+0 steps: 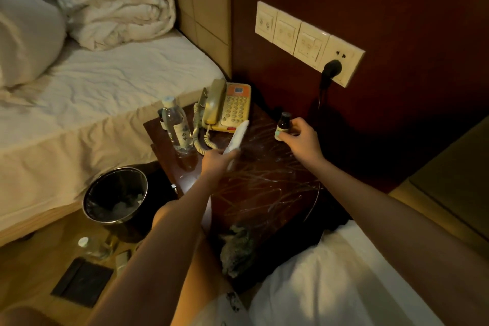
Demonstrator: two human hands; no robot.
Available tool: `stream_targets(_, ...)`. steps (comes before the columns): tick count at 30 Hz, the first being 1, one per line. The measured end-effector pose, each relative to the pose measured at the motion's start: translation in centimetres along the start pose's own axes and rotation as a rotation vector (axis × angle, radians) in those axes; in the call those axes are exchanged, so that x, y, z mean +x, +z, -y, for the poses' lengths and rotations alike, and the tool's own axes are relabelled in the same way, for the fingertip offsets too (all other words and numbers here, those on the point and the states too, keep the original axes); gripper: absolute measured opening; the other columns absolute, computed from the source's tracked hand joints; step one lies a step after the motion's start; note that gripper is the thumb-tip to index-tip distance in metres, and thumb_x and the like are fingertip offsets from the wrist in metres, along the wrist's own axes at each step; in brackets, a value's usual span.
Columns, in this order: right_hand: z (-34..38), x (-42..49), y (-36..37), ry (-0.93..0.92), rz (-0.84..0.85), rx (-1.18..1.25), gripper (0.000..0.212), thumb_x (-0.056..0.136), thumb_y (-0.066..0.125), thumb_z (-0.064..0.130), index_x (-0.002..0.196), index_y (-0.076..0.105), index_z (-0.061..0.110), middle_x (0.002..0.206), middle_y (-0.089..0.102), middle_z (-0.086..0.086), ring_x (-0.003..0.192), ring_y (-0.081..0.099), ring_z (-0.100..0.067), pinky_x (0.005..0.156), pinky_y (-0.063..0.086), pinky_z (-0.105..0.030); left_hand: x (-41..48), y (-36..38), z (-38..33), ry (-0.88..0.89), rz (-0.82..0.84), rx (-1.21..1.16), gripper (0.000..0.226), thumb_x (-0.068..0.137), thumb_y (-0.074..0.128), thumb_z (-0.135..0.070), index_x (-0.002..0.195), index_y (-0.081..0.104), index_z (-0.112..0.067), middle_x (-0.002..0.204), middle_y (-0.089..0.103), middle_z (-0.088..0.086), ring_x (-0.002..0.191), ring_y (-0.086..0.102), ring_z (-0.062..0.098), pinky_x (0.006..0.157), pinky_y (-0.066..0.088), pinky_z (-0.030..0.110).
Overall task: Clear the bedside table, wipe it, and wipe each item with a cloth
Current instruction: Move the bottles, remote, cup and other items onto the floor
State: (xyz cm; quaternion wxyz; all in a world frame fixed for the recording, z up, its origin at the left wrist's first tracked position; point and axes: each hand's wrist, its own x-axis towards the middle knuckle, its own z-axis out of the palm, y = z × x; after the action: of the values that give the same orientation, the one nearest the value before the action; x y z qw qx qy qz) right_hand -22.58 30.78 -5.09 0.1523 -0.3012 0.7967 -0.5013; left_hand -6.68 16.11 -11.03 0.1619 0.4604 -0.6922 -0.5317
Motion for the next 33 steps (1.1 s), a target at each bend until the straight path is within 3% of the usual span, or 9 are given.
stream_targets(4, 2.8, -1.6, 1.1, -0.058, -0.006, -0.024, 0.023, 0.084, 0.072, 0.018, 0.101, 0.060, 0.008, 0.095, 0.062, 0.003, 0.092, 0.060, -0.014, 0.076, 0.044, -0.025, -2.1, -3.0, 0.3, -0.020, -0.036, -0.145, 0.040, 0.083, 0.073, -0.038, 0.064, 0.062, -0.004, 0.061, 0.052, 0.008, 0.056, 0.047, 0.019, 0.055, 0.037, 0.032)
stream_targets(7, 5.2, -2.9, 2.5, -0.099, 0.002, -0.042, 0.025, 0.082, 0.073, 0.018, 0.102, 0.061, 0.009, 0.100, 0.064, 0.000, 0.094, 0.060, -0.014, 0.078, 0.046, -0.029, -3.9, -6.2, -0.1, 0.027, -0.083, -0.154, 0.035, 0.082, 0.074, -0.038, 0.071, 0.065, -0.006, 0.063, 0.054, 0.004, 0.058, 0.050, 0.015, 0.054, 0.038, 0.030)
stream_targets(10, 8.2, -4.2, 4.6, -0.166, 0.046, -0.044, 0.023, 0.083, 0.072, 0.017, 0.100, 0.059, 0.009, 0.102, 0.065, -0.002, 0.094, 0.060, -0.016, 0.080, 0.047, -0.032, -5.7, -10.2, -0.2, 0.113, -0.132, -0.149, 0.038, 0.080, 0.076, -0.040, 0.083, 0.070, -0.003, 0.071, 0.064, 0.013, 0.065, 0.061, 0.025, 0.058, 0.050, 0.041)
stream_targets(14, 12.3, -6.3, 8.3, -0.231, 0.154, -0.032, 0.022, 0.085, 0.070, 0.017, 0.102, 0.059, 0.009, 0.103, 0.065, -0.010, 0.093, 0.060, -0.023, 0.078, 0.048, -0.038, -8.7, -16.4, 0.2, 0.175, -0.254, -0.126, 0.030, 0.084, 0.073, -0.034, 0.086, 0.068, -0.005, 0.063, 0.057, -0.002, 0.049, 0.052, 0.001, 0.043, 0.036, 0.015)
stream_targets(17, 15.0, -8.0, 12.1, -0.261, 0.207, 0.015, 0.021, 0.082, 0.072, 0.017, 0.094, 0.057, 0.009, 0.096, 0.064, -0.011, 0.087, 0.060, -0.023, 0.071, 0.043, -0.035, -11.0, -21.7, 1.7, 0.189, -0.344, -0.086, 0.030, 0.084, 0.073, -0.037, 0.082, 0.067, -0.008, 0.061, 0.051, -0.003, 0.054, 0.047, 0.008, 0.048, 0.032, 0.021)
stream_targets(20, 17.5, -10.2, 16.4, -0.264, 0.275, 0.067, 0.022, 0.080, 0.073, 0.011, 0.093, 0.056, 0.005, 0.093, 0.063, -0.010, 0.082, 0.059, -0.021, 0.064, 0.044, -0.025, -13.1, -27.3, 4.6, 0.161, -0.454, -0.089, 0.033, 0.082, 0.074, -0.040, 0.071, 0.063, -0.011, 0.058, 0.048, -0.004, 0.054, 0.044, 0.010, 0.053, 0.032, 0.026)
stream_targets(22, 18.7, -11.4, 19.4, -0.267, 0.324, 0.065, 0.024, 0.078, 0.074, 0.013, 0.095, 0.057, 0.005, 0.097, 0.066, -0.011, 0.086, 0.062, -0.023, 0.069, 0.047, -0.031, -14.3, -30.7, 6.6, 0.120, -0.518, -0.096, 0.032, 0.082, 0.074, -0.039, 0.065, 0.062, -0.014, 0.058, 0.047, -0.002, 0.056, 0.044, 0.011, 0.055, 0.032, 0.030)
stream_targets(29, 21.9, -14.8, 30.2, -0.294, 0.544, 0.001, 0.019, 0.082, 0.071, 0.014, 0.094, 0.055, 0.012, 0.087, 0.061, 0.001, 0.078, 0.059, -0.012, 0.067, 0.044, -0.023, -16.5, -39.5, 15.5, -0.030, -0.707, -0.149, 0.042, 0.083, 0.073, -0.041, 0.063, 0.052, -0.010, 0.059, 0.039, 0.004, 0.055, 0.034, 0.017, 0.054, 0.024, 0.034)
stream_targets(33, 22.0, -16.4, 36.8, -0.281, 0.639, -0.041, 0.020, 0.085, 0.068, 0.015, 0.097, 0.052, 0.015, 0.081, 0.058, 0.009, 0.076, 0.058, -0.010, 0.066, 0.044, -0.025, -17.2, -41.9, 21.7, -0.145, -0.786, -0.198, 0.044, 0.078, 0.073, -0.047, 0.076, 0.063, -0.004, 0.065, 0.048, 0.007, 0.059, 0.043, 0.019, 0.054, 0.031, 0.033)
